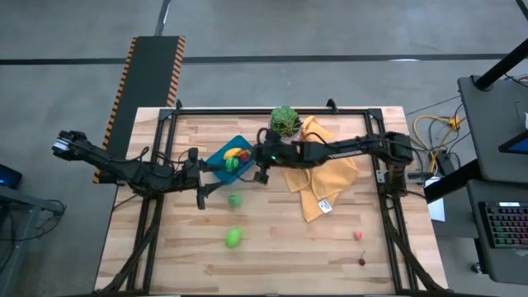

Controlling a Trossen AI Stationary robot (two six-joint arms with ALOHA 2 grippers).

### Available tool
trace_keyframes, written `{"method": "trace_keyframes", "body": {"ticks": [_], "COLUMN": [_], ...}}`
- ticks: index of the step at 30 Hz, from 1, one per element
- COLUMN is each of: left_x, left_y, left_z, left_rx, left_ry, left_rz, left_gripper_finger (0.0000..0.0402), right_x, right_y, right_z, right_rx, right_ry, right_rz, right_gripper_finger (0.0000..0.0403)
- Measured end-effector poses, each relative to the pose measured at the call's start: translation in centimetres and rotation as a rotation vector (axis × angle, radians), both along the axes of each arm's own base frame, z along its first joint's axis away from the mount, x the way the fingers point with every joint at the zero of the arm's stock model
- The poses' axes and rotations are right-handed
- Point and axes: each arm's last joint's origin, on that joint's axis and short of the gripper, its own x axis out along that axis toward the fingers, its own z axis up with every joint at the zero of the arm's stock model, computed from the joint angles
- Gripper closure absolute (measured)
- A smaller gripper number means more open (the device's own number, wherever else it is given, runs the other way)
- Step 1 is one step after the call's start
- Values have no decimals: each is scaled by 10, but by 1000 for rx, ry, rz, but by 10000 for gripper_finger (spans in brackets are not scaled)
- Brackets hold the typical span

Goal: Pick and placing Produce into tupperware
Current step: Put the red strawberry into the blue bin

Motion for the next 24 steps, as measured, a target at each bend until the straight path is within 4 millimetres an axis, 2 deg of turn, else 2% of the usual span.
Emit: {"method": "trace_keyframes", "body": {"ticks": [6,13,24], "left_x": [-3,-5,-10], "left_y": [1,2,4], "left_z": [0,-2,2], "left_rx": [3,20,59], "left_ry": [9,41,34], "left_rz": [-1,-4,-11], "left_gripper_finger": [196,196,196], "right_x": [24,43,53], "right_y": [-16,-36,-67], "right_z": [0,-12,-19], "right_rx": [-7,53,116], "right_ry": [42,99,185], "right_rz": [-19,-17,-102], "right_gripper_finger": [394,394,394]}}
